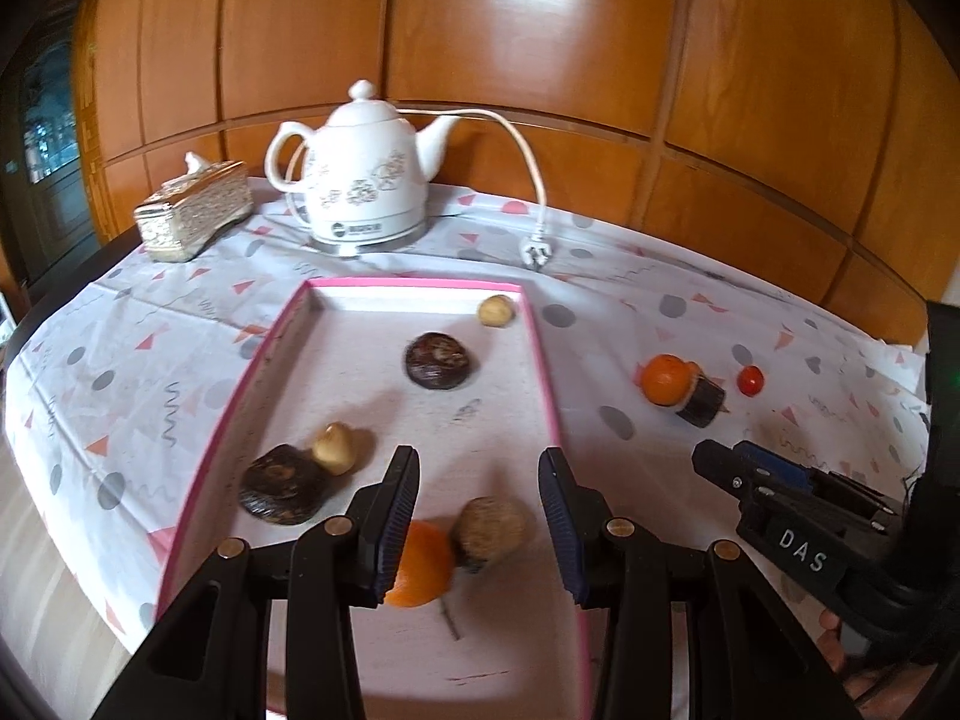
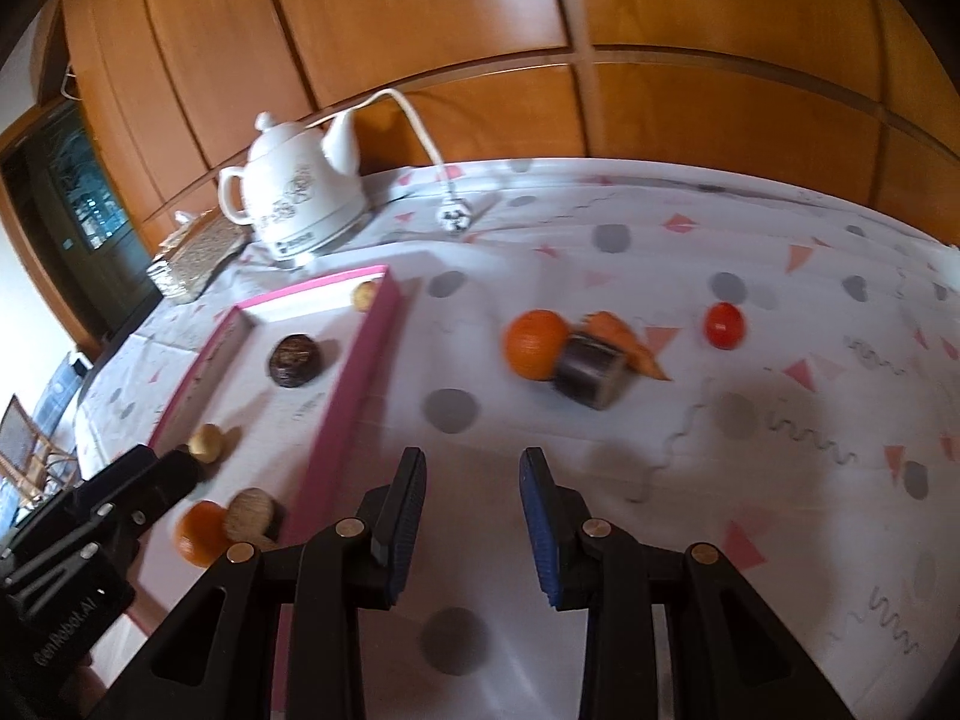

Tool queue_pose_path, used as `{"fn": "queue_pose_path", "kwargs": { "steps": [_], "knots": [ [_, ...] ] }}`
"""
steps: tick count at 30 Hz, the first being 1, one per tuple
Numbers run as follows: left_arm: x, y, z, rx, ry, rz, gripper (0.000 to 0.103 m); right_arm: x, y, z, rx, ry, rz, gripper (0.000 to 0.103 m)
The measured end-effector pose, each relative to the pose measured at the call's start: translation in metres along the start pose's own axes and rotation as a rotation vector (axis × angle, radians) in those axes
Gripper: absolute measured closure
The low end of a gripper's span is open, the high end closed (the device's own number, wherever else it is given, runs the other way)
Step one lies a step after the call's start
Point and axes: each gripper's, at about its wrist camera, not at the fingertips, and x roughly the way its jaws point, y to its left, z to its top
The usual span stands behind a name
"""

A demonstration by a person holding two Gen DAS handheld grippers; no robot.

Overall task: Organize fruits
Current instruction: 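Carry the orange and kiwi into the pink tray and open both tools, then reach the right tool to the dark brown cylinder and grasp it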

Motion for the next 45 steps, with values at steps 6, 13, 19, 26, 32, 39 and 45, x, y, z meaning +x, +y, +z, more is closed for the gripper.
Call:
{"fn": "queue_pose_path", "kwargs": {
  "steps": [6,13,19,26,32,39,45],
  "knots": [
    [0.01,-0.024,0.005,0.043,0.021,-0.044,0.061,0.001,-0.036,-0.005,0.077,0.013,-0.068,0.071],
    [0.024,-0.049,0.008,0.08,0.049,-0.082,0.061,0.0,-0.069,-0.008,0.134,0.013,-0.122,0.071],
    [0.034,-0.057,0.01,0.078,0.065,-0.076,0.061,0.002,-0.075,-0.003,0.131,0.014,-0.086,0.071],
    [0.038,-0.05,0.01,0.063,0.058,-0.057,0.061,0.018,-0.056,0.013,0.092,0.015,-0.014,0.071],
    [0.042,-0.041,0.012,0.036,0.062,-0.052,0.061,0.04,-0.04,0.027,0.066,0.017,-0.005,0.066],
    [0.047,-0.038,0.012,0.024,0.073,-0.058,0.061,0.056,-0.041,0.037,0.051,0.011,-0.043,0.074],
    [0.048,-0.043,0.011,0.031,0.076,-0.066,0.061,0.049,-0.054,0.031,0.063,0.004,-0.05,0.094]
  ]
}}
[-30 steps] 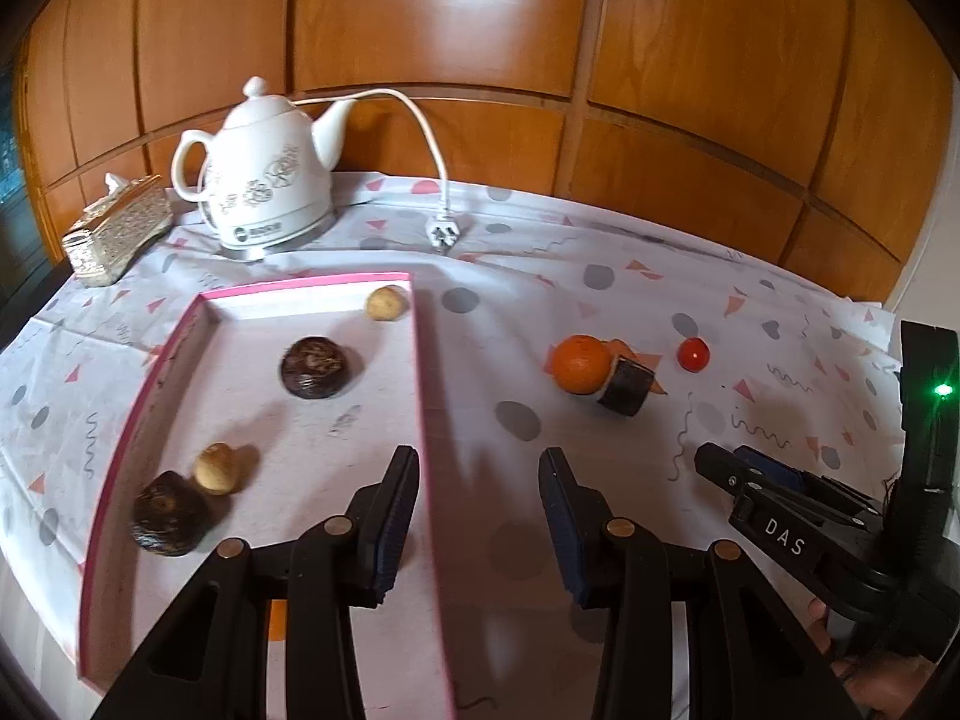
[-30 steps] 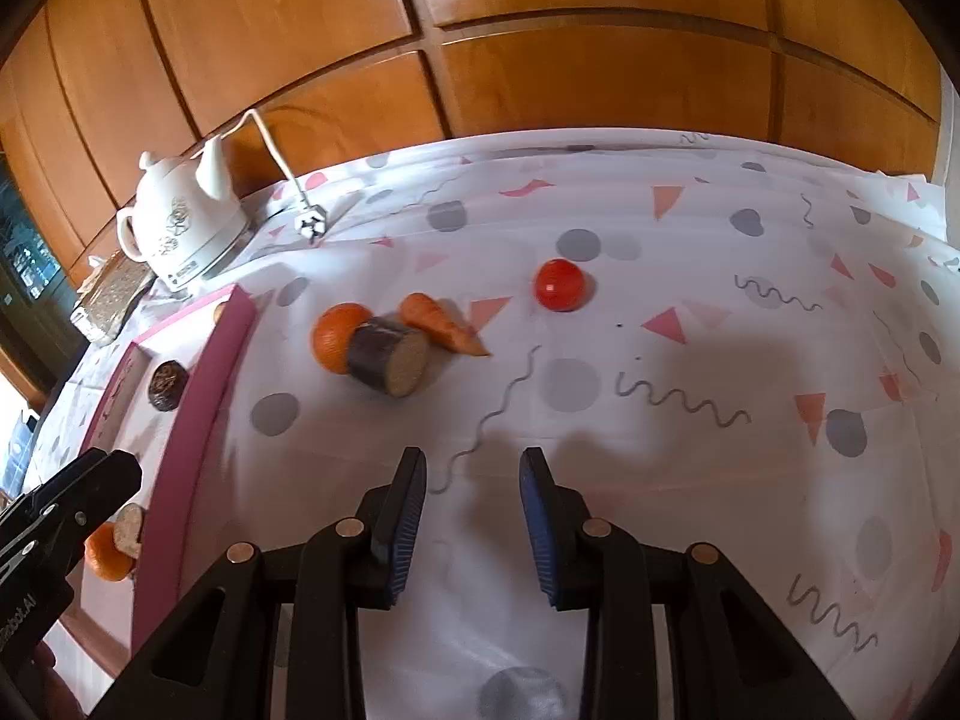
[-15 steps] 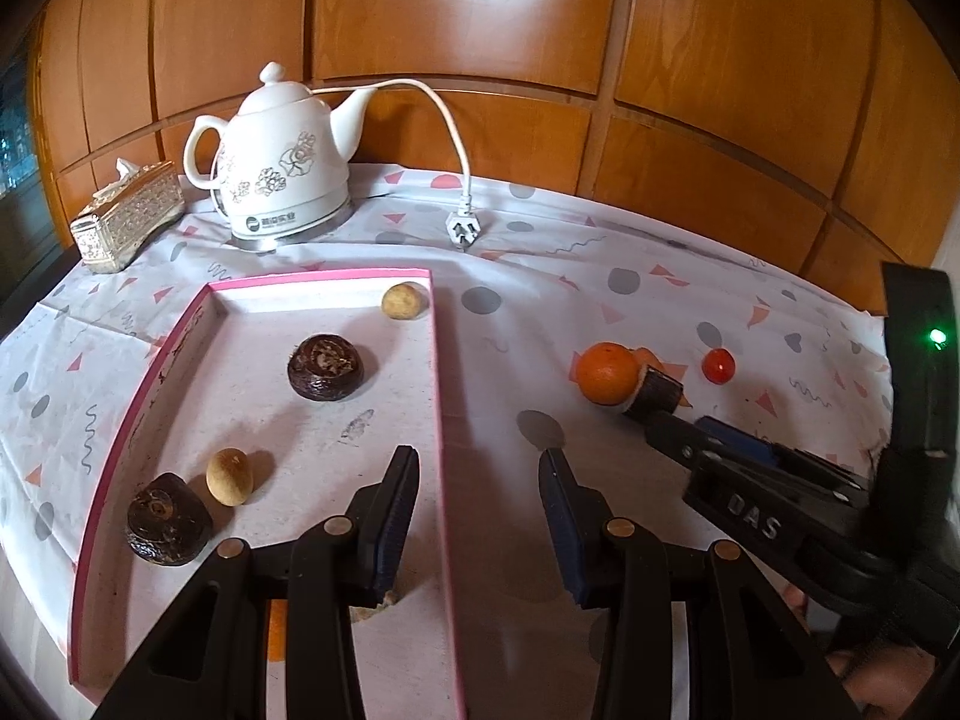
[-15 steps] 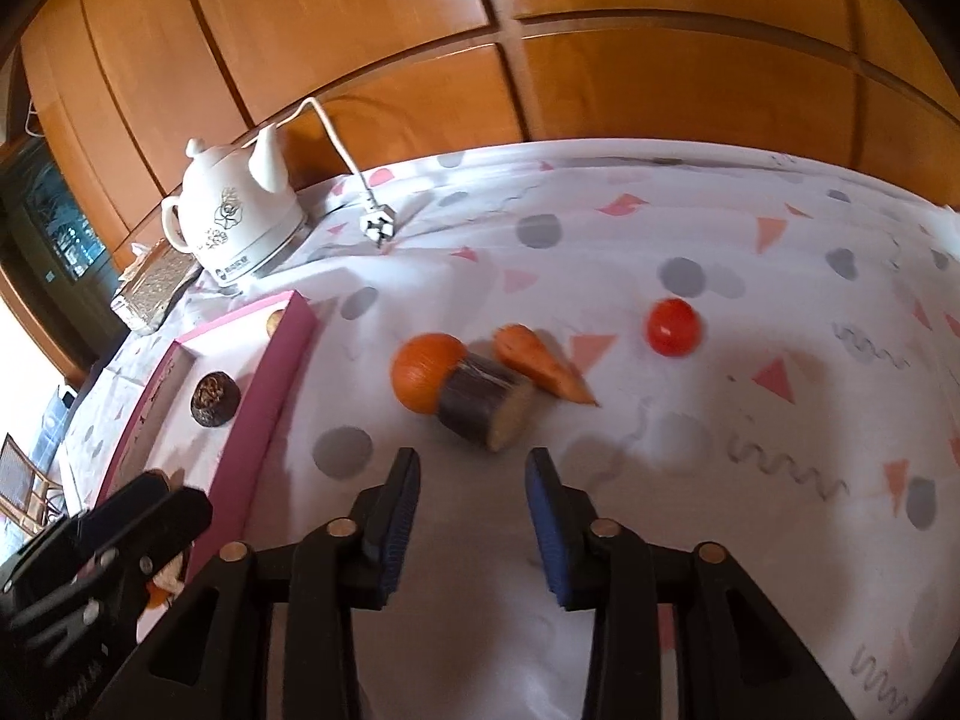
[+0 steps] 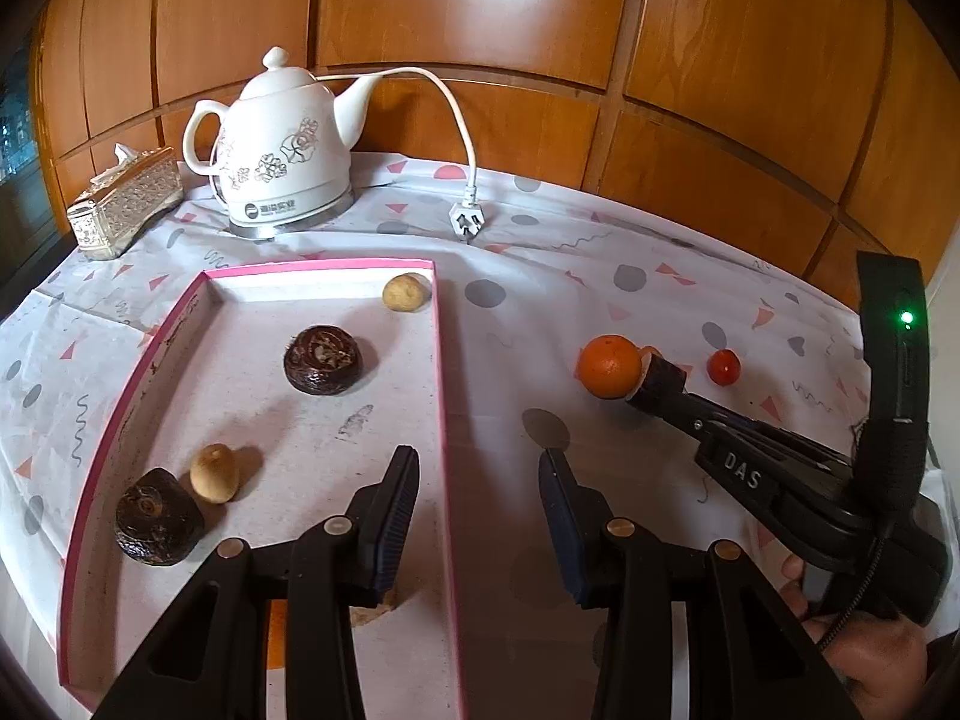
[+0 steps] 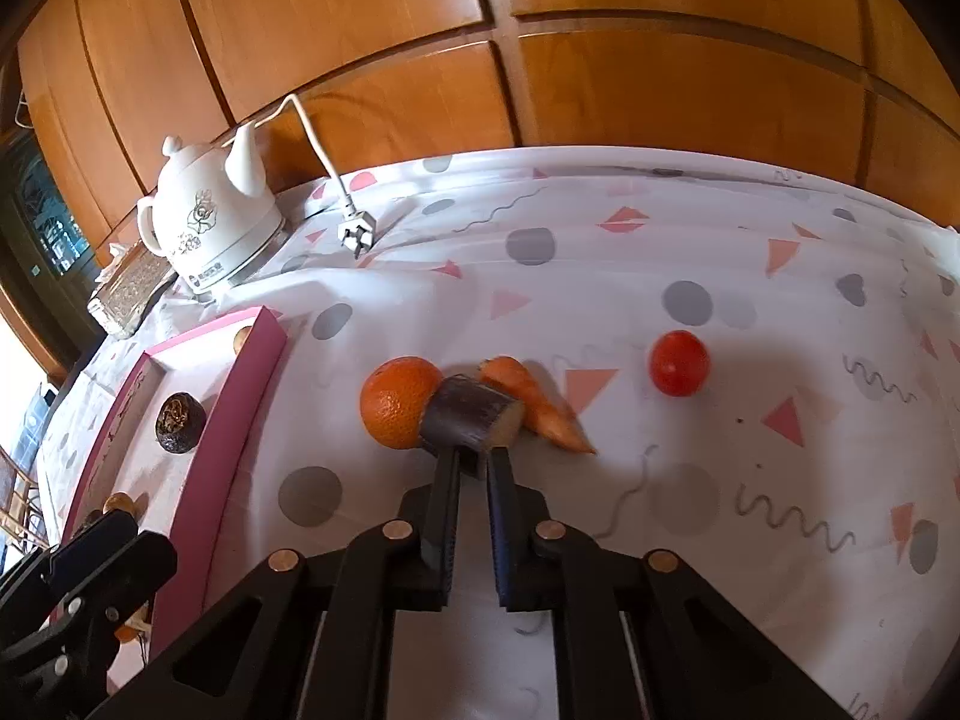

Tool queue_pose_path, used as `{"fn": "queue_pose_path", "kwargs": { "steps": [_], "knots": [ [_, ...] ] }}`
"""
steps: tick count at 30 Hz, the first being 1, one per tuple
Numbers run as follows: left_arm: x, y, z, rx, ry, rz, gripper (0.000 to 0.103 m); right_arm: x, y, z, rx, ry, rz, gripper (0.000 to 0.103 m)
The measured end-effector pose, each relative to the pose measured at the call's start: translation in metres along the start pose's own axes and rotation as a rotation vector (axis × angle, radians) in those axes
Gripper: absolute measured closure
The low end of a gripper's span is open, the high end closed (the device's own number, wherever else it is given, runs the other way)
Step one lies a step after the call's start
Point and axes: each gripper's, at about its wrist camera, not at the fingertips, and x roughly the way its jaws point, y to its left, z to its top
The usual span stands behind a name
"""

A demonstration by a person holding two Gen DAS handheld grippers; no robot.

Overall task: Organize fruits
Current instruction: 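Reach the right tool to the dark brown cylinder and grasp it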

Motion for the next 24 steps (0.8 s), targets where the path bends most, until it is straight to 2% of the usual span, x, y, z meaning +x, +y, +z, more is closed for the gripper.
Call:
{"fn": "queue_pose_path", "kwargs": {
  "steps": [4,5,6,9,10,19,20,21,24],
  "knots": [
    [-0.001,-0.003,-0.002,0.005,0.005,-0.005,0.061,-0.003,-0.002,-0.002,0.006,0.021,0.041,0.093],
    [-0.001,-0.003,-0.003,0.007,0.007,-0.007,0.061,-0.004,-0.001,-0.002,0.007,0.025,0.043,0.083],
    [-0.002,-0.004,-0.003,0.01,0.006,-0.007,0.061,-0.004,0.0,-0.003,0.01,0.028,0.044,0.067],
    [-0.004,-0.003,-0.004,0.009,0.001,-0.006,0.061,-0.004,0.003,-0.002,0.017,0.014,0.033,0.054],
    [-0.004,-0.002,-0.004,0.008,0.001,-0.006,0.061,-0.003,0.005,0.0,0.02,0.015,0.029,0.053],
    [-0.002,0.005,-0.004,-0.009,0.009,-0.009,0.061,0.016,0.008,0.014,0.009,0.005,0.03,0.053],
    [-0.002,0.005,-0.004,-0.009,0.009,-0.009,0.061,0.016,0.007,0.013,0.009,0.003,0.035,0.056],
    [-0.001,0.005,-0.004,-0.009,0.011,-0.011,0.061,0.015,0.005,0.012,0.011,0.003,0.039,0.066],
    [-0.001,0.002,-0.003,-0.003,0.011,-0.017,0.059,0.011,-0.006,0.007,0.029,0.008,0.048,0.07]
  ]
}}
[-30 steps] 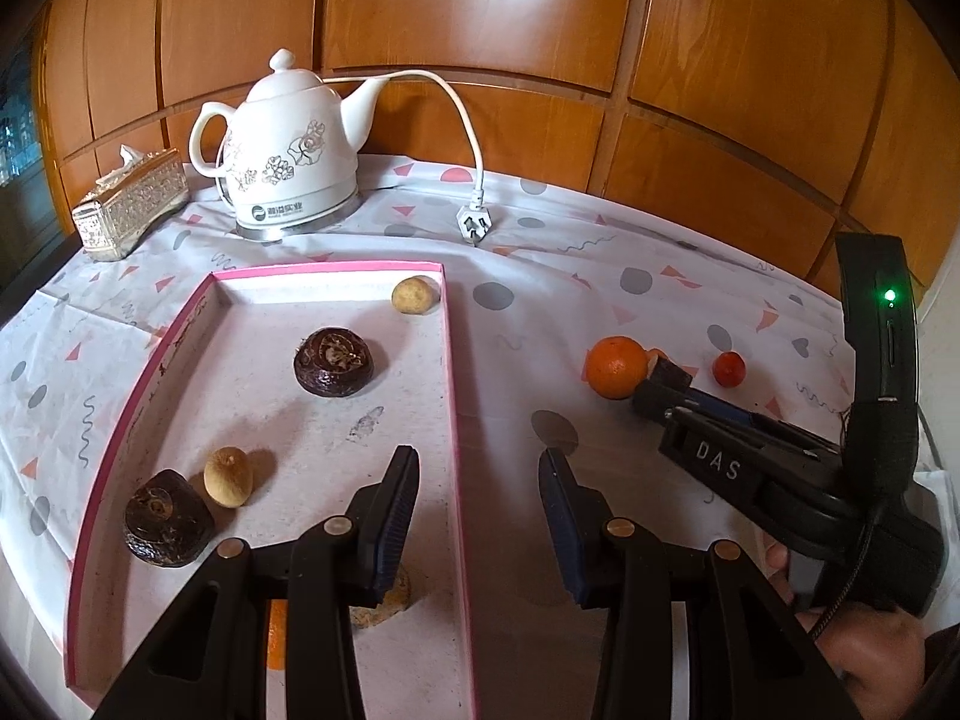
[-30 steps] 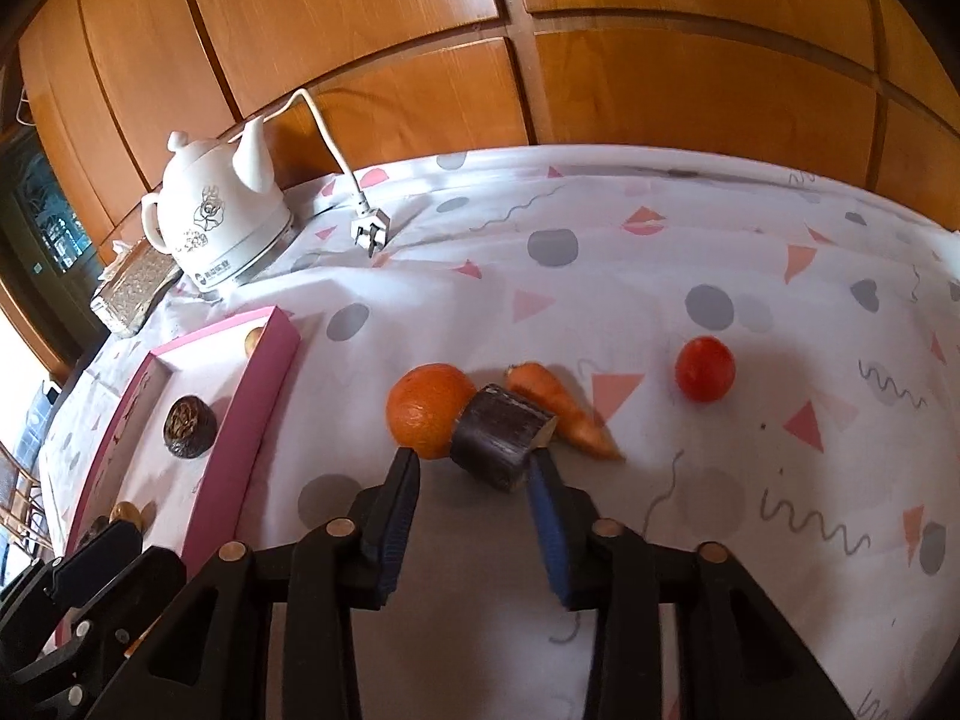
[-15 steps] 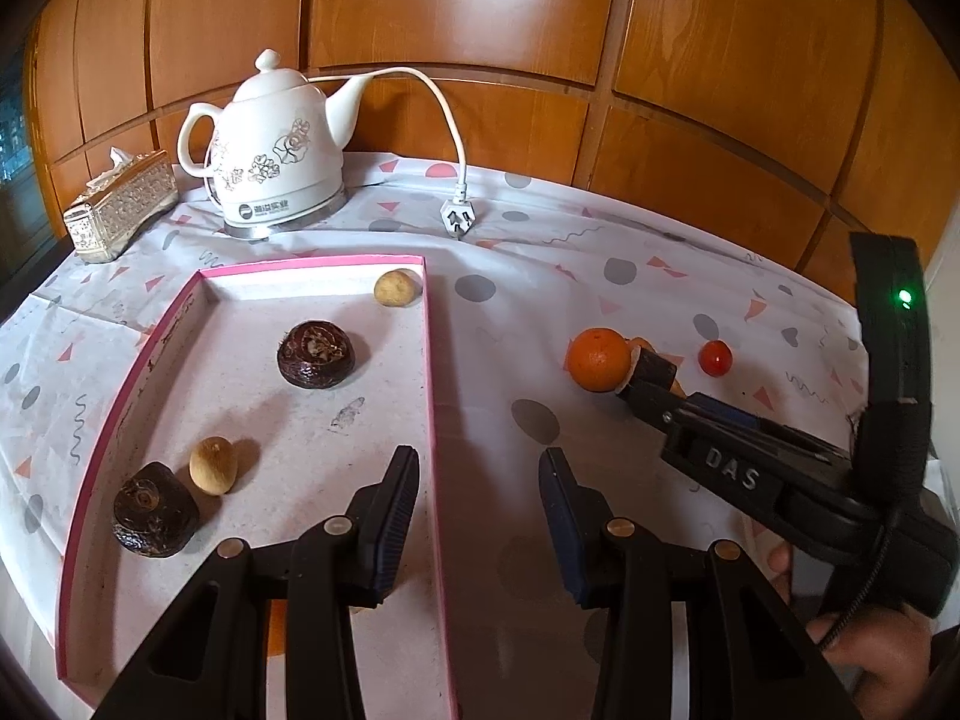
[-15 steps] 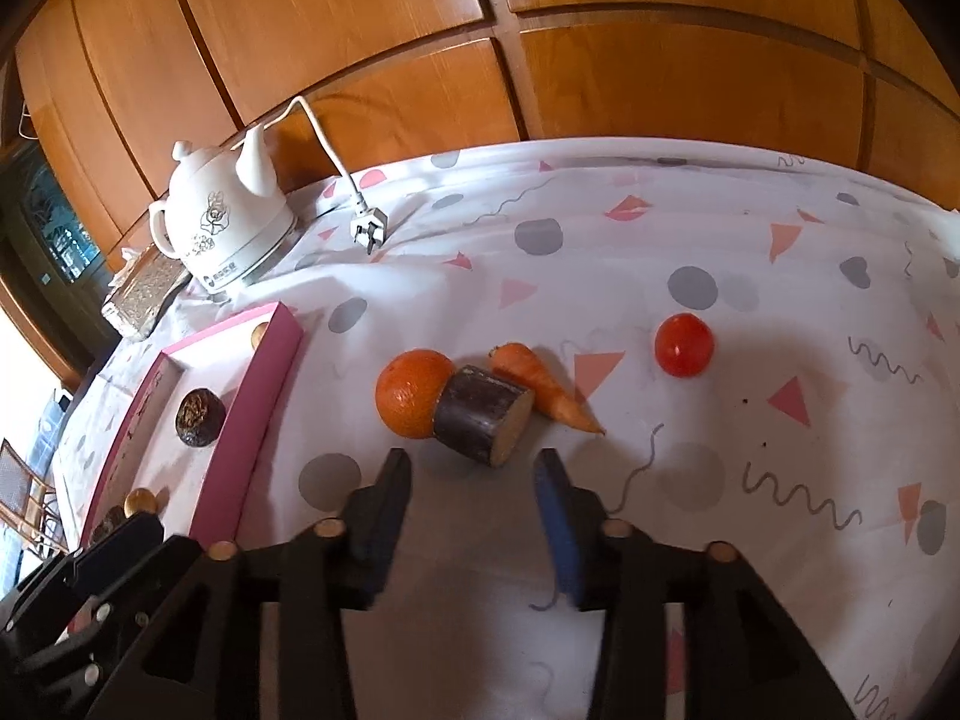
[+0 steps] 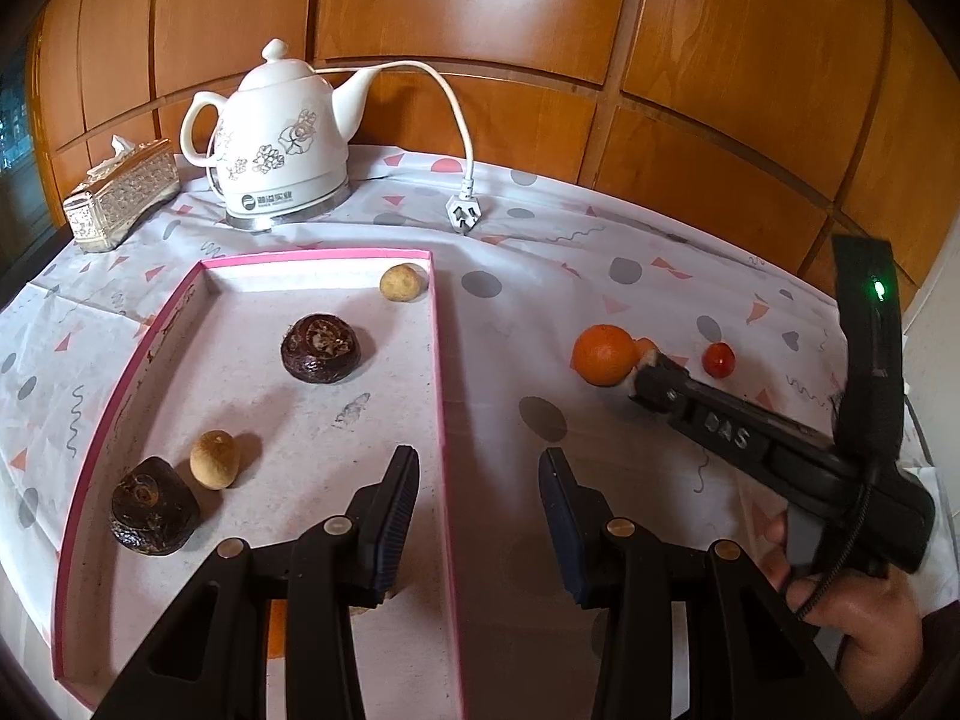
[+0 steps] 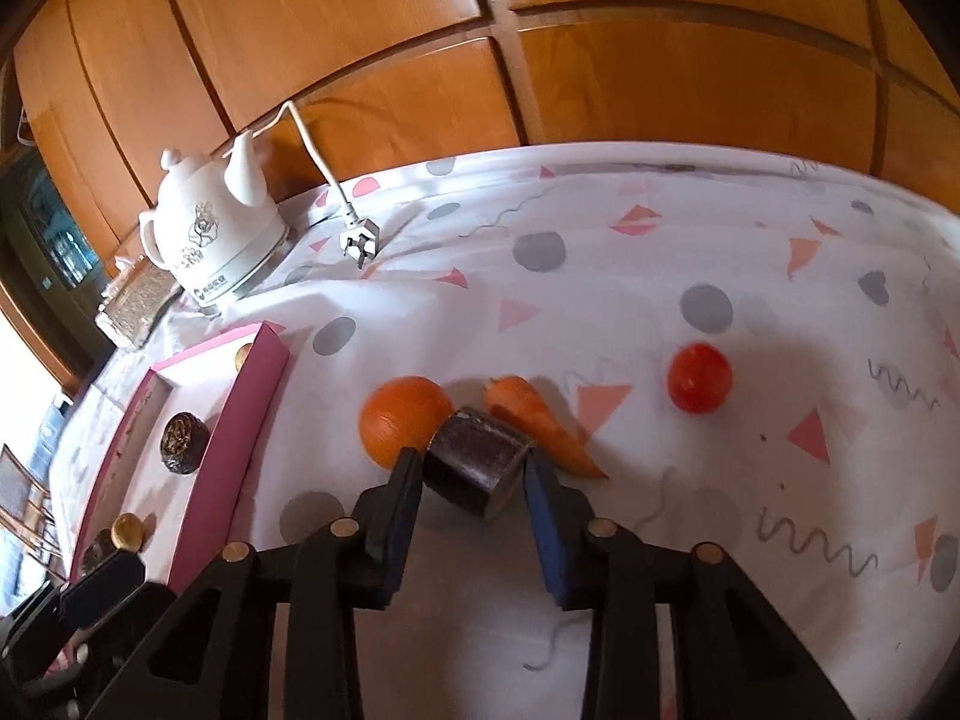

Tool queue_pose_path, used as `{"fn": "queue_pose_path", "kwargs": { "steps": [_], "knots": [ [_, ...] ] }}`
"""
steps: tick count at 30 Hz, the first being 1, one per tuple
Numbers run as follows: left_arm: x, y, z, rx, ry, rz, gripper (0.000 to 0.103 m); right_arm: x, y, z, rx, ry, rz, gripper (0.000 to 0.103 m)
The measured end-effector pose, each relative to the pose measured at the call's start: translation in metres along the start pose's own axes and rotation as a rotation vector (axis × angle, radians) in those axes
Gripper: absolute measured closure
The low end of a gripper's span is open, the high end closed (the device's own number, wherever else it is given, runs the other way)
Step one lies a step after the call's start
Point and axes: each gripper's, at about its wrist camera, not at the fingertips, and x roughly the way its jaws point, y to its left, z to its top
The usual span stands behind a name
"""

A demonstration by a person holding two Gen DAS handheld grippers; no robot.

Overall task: Organize fruits
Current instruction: 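Reach the right tool to the dark brown cylinder and grasp it, then grasp the second orange with left tool while right tool holds the cylinder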

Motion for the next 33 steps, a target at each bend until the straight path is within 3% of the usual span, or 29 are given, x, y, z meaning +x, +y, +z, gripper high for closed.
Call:
{"fn": "queue_pose_path", "kwargs": {
  "steps": [12,18,22,33],
  "knots": [
    [0.015,-0.028,0.004,0.041,0.042,-0.036,0.058,-0.03,-0.033,-0.019,0.038,-0.017,-0.053,0.073],
    [0.031,-0.04,0.009,0.036,0.066,-0.044,0.057,-0.039,-0.043,-0.026,0.019,-0.042,-0.153,0.073],
    [0.042,-0.051,0.018,0.032,0.068,-0.058,0.049,-0.041,-0.045,-0.028,0.015,-0.054,-0.194,0.073],
    [0.083,-0.074,0.04,0.075,0.089,-0.055,0.047,-0.041,-0.047,-0.03,0.021,-0.058,-0.186,0.073]
  ]
}}
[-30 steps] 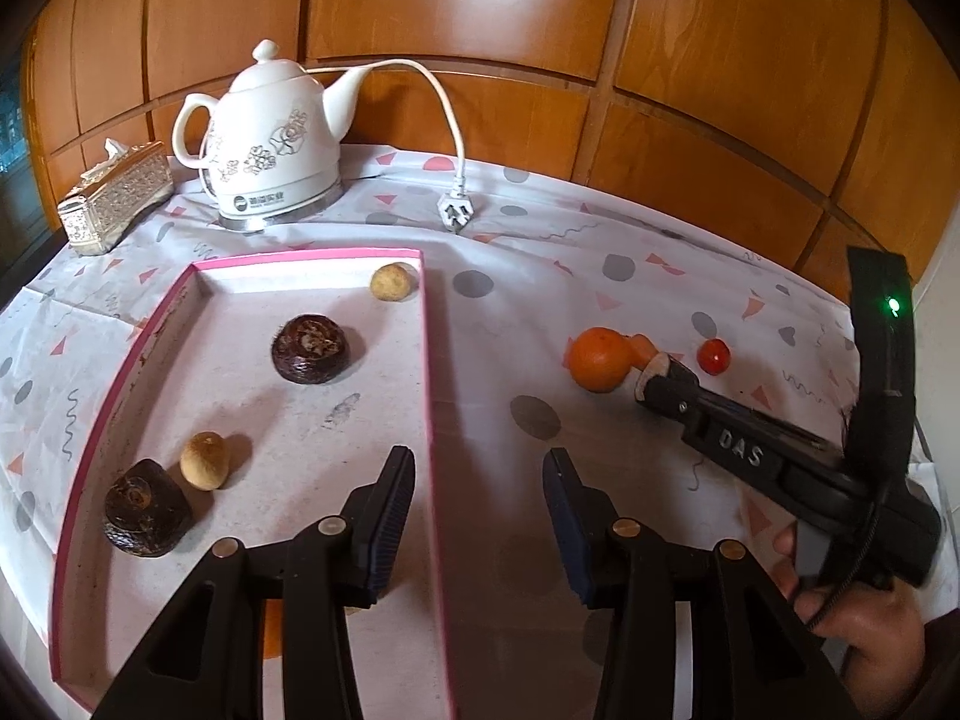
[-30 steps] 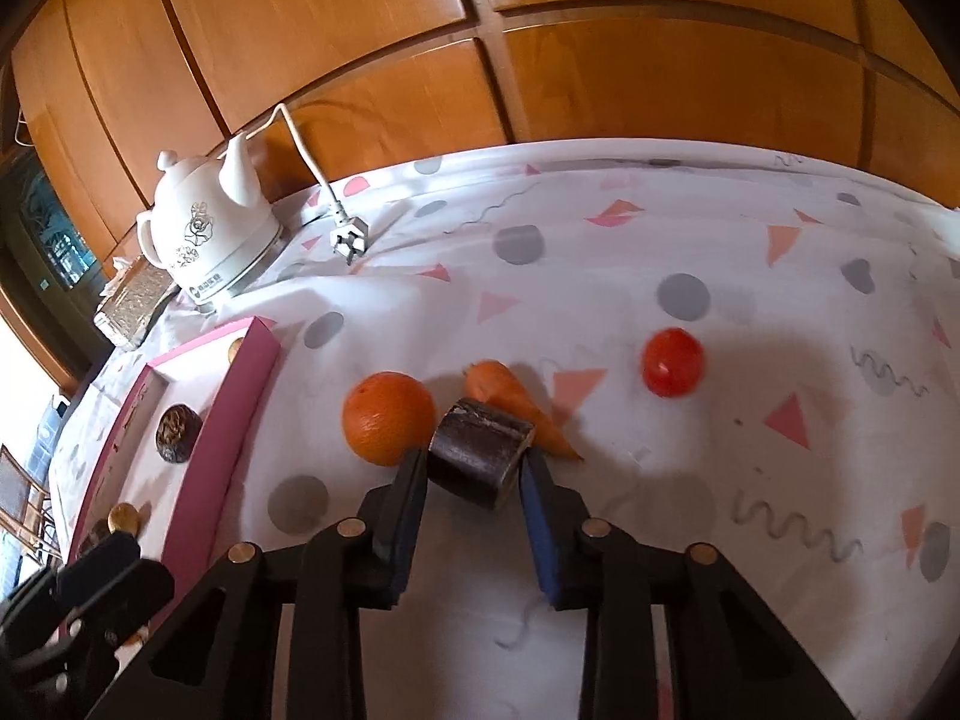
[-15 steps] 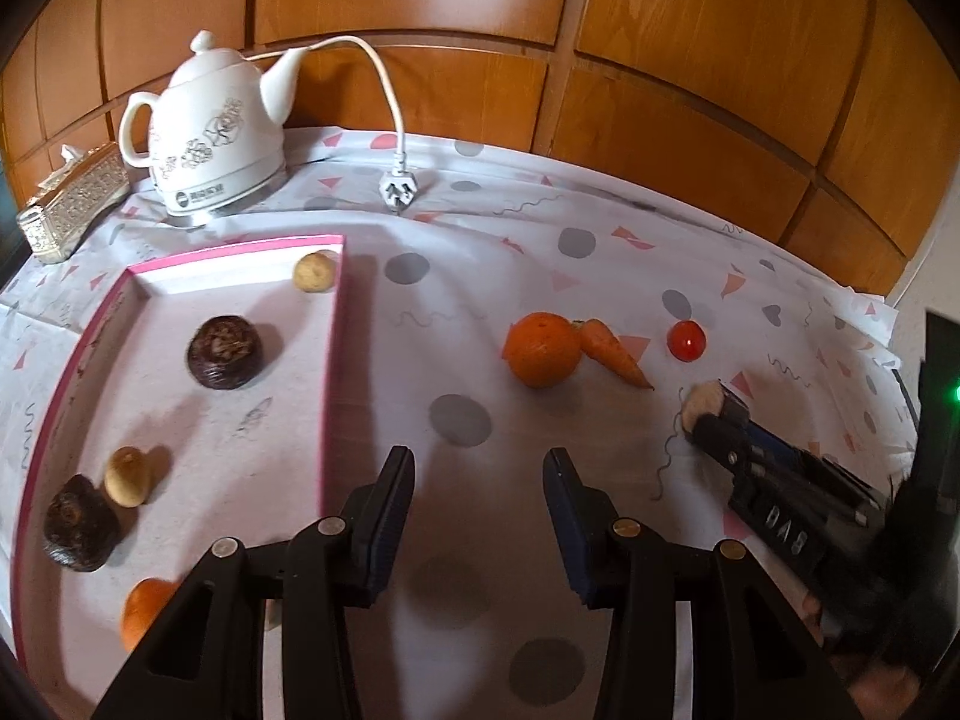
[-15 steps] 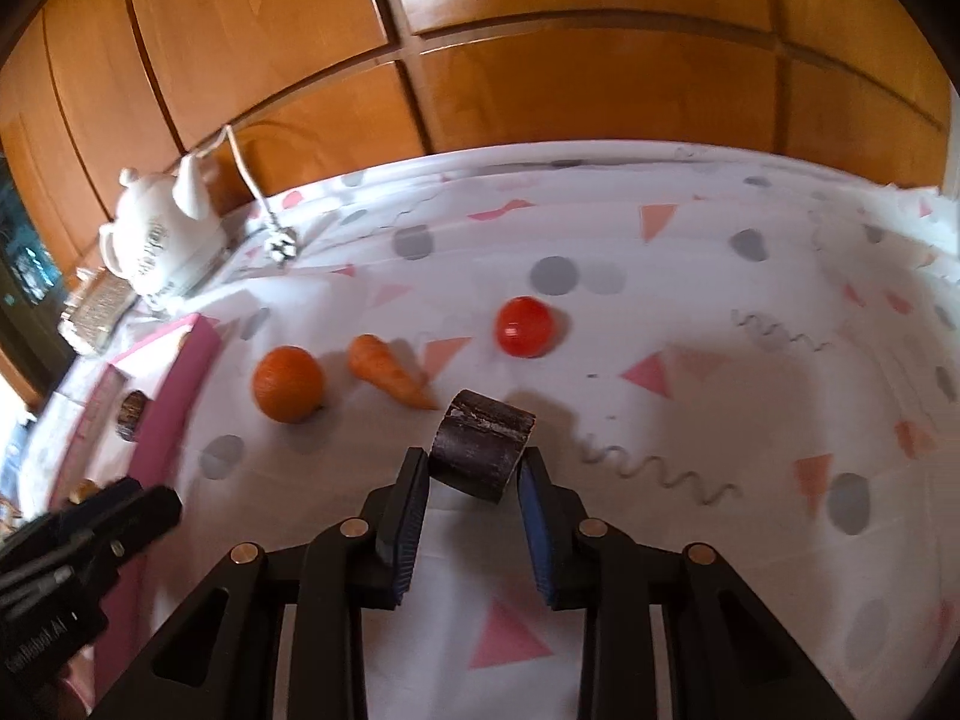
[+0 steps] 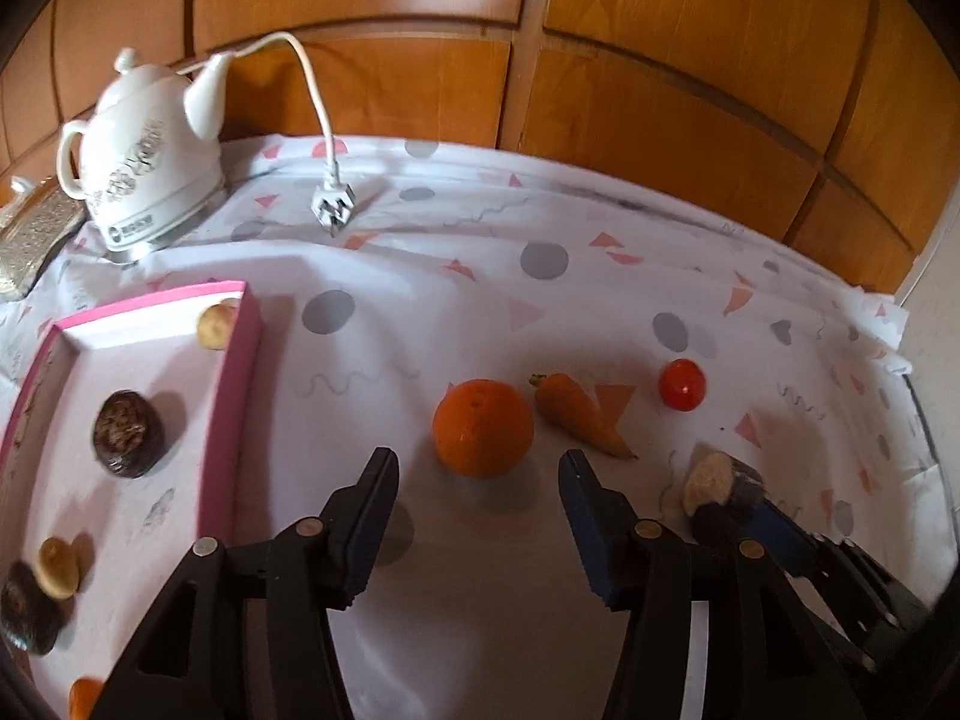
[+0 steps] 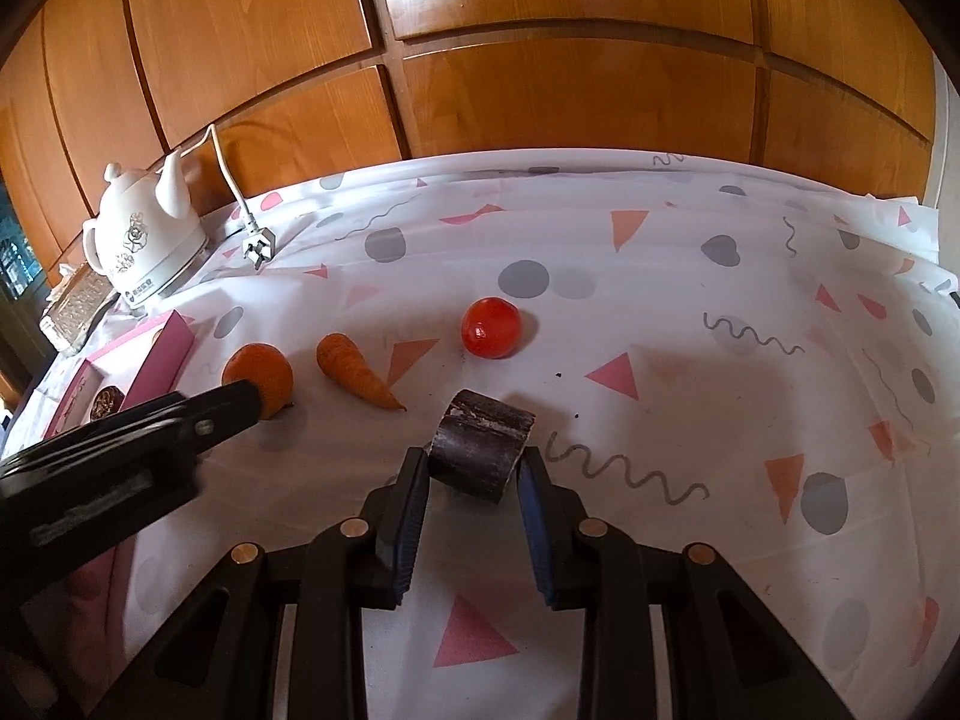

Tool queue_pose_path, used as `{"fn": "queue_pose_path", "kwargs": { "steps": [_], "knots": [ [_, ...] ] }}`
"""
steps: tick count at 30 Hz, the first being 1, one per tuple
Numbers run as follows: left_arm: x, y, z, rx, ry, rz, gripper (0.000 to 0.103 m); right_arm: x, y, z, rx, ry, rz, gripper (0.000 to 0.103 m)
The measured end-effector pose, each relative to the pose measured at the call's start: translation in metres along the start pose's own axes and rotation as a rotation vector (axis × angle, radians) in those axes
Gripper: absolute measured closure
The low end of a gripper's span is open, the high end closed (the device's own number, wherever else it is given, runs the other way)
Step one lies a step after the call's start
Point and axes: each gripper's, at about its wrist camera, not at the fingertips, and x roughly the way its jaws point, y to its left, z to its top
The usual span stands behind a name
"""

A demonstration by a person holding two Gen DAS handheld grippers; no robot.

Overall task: Organize fruits
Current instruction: 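Grasp the second orange with left tool while right tool holds the cylinder, then carry the orange and cylinder into the pink tray and open both tools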

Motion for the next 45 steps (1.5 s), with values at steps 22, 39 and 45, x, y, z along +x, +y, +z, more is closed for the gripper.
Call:
{"fn": "queue_pose_path", "kwargs": {
  "steps": [22,39,45],
  "knots": [
    [-0.001,-0.004,-0.025,0.032,-0.029,0.0,0.065,0.001,0.005,-0.001,-0.027,0.008,-0.019,0.073],
    [-0.021,-0.005,-0.063,0.067,-0.058,0.004,0.062,-0.012,0.006,-0.016,-0.077,0.012,-0.029,0.073],
    [-0.019,-0.006,-0.063,0.073,-0.06,0.005,0.063,-0.008,0.004,-0.017,-0.073,0.021,-0.023,0.074]
  ]
}}
